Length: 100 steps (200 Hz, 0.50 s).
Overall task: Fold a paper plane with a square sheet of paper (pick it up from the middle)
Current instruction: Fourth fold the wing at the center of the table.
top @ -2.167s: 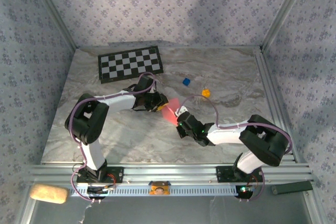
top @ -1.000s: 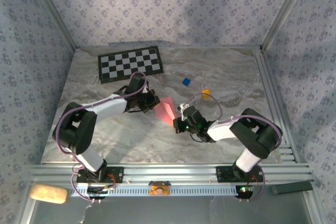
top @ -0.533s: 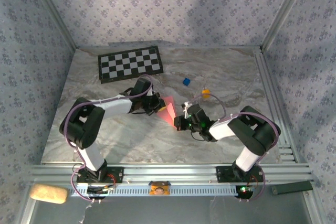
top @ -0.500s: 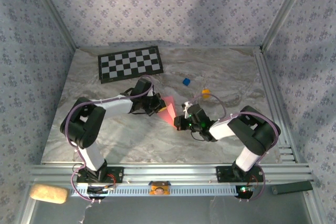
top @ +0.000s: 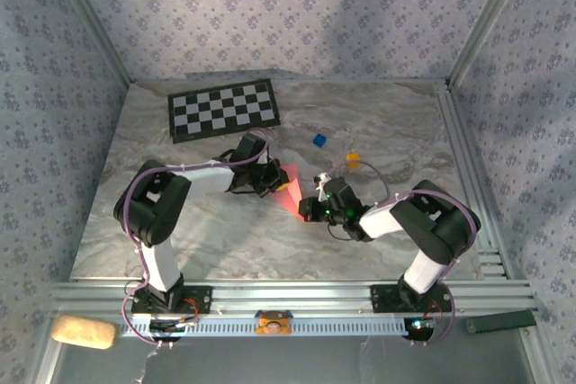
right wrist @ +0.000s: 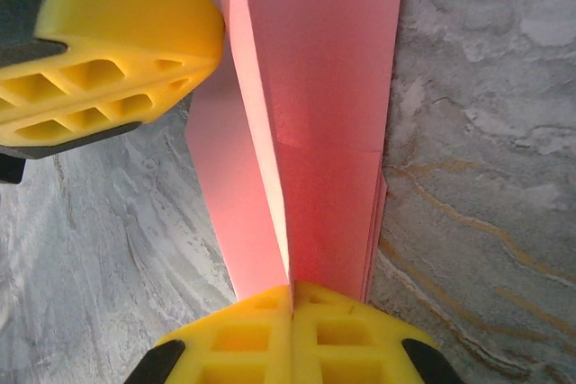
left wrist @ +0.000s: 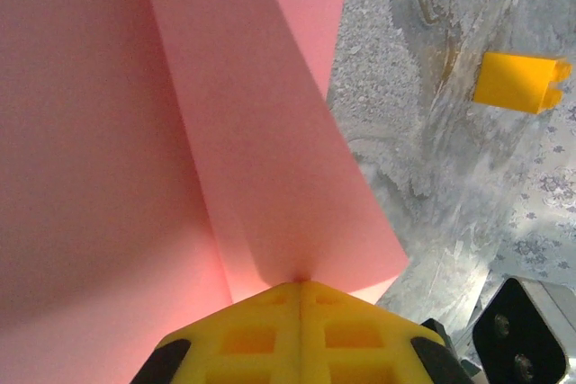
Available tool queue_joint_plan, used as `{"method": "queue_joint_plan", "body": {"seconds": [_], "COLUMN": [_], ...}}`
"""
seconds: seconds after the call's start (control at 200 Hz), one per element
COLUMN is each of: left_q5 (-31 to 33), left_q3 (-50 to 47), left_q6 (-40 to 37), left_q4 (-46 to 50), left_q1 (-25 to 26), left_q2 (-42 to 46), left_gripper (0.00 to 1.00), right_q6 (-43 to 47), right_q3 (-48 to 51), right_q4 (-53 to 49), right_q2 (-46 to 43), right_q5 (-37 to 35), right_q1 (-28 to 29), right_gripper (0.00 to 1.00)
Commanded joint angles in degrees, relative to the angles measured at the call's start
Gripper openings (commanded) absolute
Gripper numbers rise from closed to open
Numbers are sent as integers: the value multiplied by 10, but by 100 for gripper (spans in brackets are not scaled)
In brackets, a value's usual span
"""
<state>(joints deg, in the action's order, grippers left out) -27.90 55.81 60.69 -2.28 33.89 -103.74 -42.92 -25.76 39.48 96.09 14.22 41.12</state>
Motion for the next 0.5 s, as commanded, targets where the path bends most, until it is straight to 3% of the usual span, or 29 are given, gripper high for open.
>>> {"method": "queue_joint_plan", "body": {"seconds": [0.0,0.495], "left_q5": [-13,-7], "left_q3": [20,48], "left_q6": [0,-7], "left_q4": [-10,8], "left_q1": [6,7], "left_q2": [-18,-44], "left_gripper": [0,0], "right_q6": [-13,-23], "right_q3": [4,-20], "right_q4": [-74,-108], "right_q2": [36,49], "right_q5": [7,30], "right_q1": [0,-6], "right_gripper": [4,5]}}
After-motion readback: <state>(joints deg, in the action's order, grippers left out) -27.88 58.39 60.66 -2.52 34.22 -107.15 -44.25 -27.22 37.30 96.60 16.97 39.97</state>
